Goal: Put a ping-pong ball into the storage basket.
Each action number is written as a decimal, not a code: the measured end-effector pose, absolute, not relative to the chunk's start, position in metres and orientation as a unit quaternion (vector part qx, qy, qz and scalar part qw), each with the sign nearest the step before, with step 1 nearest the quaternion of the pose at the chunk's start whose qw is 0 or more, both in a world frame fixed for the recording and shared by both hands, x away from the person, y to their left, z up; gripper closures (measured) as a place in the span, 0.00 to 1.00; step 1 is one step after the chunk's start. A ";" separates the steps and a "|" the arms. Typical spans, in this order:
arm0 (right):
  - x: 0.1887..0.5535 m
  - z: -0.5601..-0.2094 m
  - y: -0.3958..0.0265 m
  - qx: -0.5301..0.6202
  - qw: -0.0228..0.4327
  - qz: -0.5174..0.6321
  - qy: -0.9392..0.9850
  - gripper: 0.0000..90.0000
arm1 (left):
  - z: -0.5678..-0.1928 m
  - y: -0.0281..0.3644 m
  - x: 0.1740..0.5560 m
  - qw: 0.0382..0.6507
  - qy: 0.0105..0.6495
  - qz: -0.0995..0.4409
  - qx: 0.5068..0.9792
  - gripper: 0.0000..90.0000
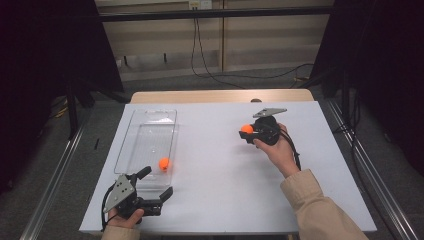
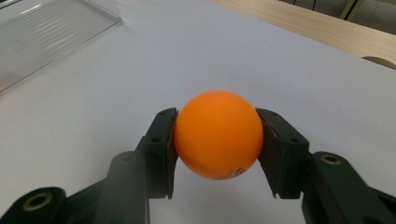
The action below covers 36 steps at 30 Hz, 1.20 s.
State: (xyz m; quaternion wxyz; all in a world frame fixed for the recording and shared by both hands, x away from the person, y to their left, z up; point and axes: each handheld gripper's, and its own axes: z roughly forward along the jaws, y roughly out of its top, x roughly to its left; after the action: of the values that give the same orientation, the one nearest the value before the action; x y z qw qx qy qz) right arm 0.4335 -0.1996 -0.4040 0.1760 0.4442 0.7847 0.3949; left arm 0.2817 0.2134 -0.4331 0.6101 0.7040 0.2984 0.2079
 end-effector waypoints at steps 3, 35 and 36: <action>0.434 -0.404 -0.198 0.444 0.174 0.394 0.786 0.57 | -0.433 0.213 0.282 0.610 0.298 0.207 0.704 0.01; 0.435 -0.394 -0.181 0.425 0.171 0.399 0.794 0.57 | -0.433 0.214 0.282 0.608 0.297 0.210 0.706 0.01; 0.435 -0.394 -0.180 0.425 0.171 0.399 0.794 0.57 | -0.433 0.214 0.282 0.607 0.297 0.210 0.706 0.01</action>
State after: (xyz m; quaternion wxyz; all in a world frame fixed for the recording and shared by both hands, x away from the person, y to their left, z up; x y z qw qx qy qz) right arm 0.4354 -0.1805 -0.3940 0.1708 0.4249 0.7943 0.3993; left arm 0.2820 0.2135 -0.4328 0.6075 0.7062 0.2969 0.2099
